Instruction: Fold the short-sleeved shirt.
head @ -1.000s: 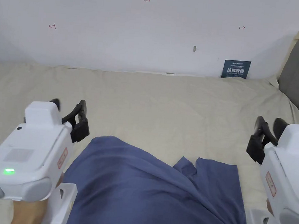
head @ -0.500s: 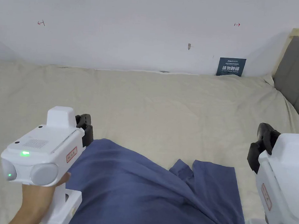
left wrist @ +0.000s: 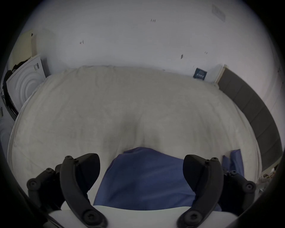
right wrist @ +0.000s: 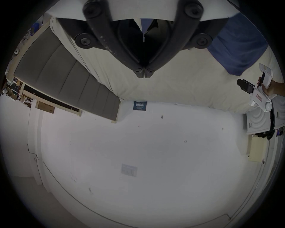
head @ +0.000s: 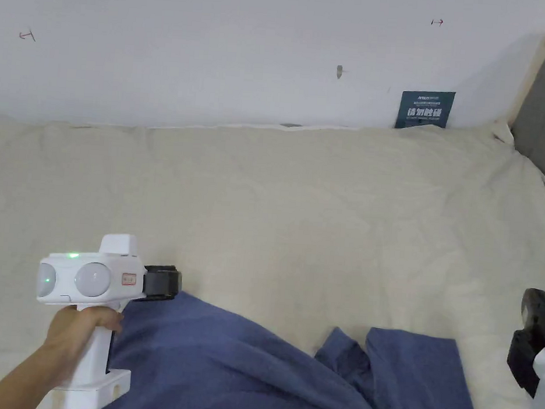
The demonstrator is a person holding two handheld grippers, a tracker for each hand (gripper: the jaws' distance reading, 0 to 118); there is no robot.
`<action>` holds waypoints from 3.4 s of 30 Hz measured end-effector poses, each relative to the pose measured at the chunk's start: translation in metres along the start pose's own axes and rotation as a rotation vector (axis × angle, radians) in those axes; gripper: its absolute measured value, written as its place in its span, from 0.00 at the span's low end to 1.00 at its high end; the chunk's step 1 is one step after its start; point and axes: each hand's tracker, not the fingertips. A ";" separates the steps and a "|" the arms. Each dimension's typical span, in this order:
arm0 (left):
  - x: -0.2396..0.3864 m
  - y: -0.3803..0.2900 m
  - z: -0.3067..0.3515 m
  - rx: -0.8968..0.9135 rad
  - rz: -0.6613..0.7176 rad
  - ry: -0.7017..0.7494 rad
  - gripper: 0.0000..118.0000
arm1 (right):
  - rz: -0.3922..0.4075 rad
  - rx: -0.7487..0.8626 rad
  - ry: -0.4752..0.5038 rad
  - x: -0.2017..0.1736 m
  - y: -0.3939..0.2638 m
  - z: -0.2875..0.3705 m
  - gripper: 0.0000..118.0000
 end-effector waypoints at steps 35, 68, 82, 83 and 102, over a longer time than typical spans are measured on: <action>0.041 -0.015 0.108 0.188 -0.066 -0.021 0.04 | -0.126 -0.835 0.058 0.004 -0.166 -0.085 0.04; -0.015 0.152 0.362 0.804 0.018 0.145 0.04 | -0.080 0.329 0.157 0.015 0.313 -0.053 0.04; -0.058 0.195 0.255 0.799 0.274 0.086 0.04 | -0.182 0.289 0.234 -0.007 0.289 -0.151 0.04; -0.059 0.190 0.241 0.789 0.275 0.081 0.04 | -0.171 0.269 0.236 -0.010 0.277 -0.159 0.04; -0.052 -0.049 0.145 0.400 0.128 0.118 0.04 | -0.183 -0.159 0.273 -0.016 0.012 -0.120 0.04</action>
